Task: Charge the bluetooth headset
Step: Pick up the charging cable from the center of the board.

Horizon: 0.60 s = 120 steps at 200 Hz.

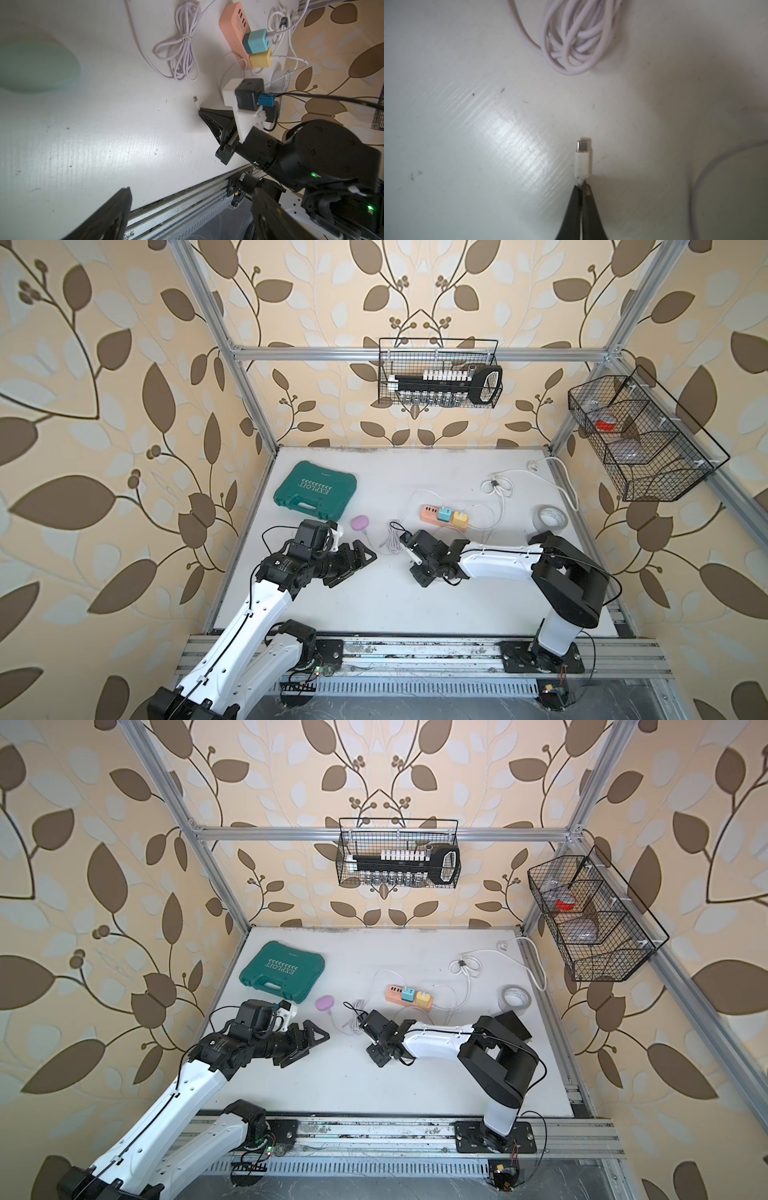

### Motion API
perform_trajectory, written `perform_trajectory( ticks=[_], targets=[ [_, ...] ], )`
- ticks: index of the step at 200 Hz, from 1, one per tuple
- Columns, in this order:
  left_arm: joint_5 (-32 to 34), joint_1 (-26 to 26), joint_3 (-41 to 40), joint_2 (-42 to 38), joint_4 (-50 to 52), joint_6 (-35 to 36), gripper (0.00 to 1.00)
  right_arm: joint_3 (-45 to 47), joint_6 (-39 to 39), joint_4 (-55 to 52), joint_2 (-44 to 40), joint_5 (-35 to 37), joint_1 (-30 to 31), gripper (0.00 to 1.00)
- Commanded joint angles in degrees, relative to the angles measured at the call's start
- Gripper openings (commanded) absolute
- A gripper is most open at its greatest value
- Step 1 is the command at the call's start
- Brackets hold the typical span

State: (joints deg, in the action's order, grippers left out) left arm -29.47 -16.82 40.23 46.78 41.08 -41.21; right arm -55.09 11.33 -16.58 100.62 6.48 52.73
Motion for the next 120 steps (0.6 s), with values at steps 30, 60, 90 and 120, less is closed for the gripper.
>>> perform_trajectory(
  ticks=[30,60,90,120],
  targets=[
    [-0.21,0.12,0.03,1.26,-2.73,-1.20,0.92,2.06,-1.37,-1.15,-6.57,-2.56,0.48,0.00],
    [-0.49,0.12,-0.24,1.57,-3.68,-1.92,0.92,3.03,-2.27,-1.04,-11.72,-1.91,0.84,0.00],
    [-2.29,-0.05,-0.98,1.94,-5.94,-2.94,0.92,4.52,-2.72,-0.02,-15.26,-1.73,2.35,0.00],
    [-4.98,-3.37,-2.04,5.75,-11.58,-4.68,0.88,6.43,-3.14,1.63,-19.46,-1.90,3.46,0.00]
  ],
)
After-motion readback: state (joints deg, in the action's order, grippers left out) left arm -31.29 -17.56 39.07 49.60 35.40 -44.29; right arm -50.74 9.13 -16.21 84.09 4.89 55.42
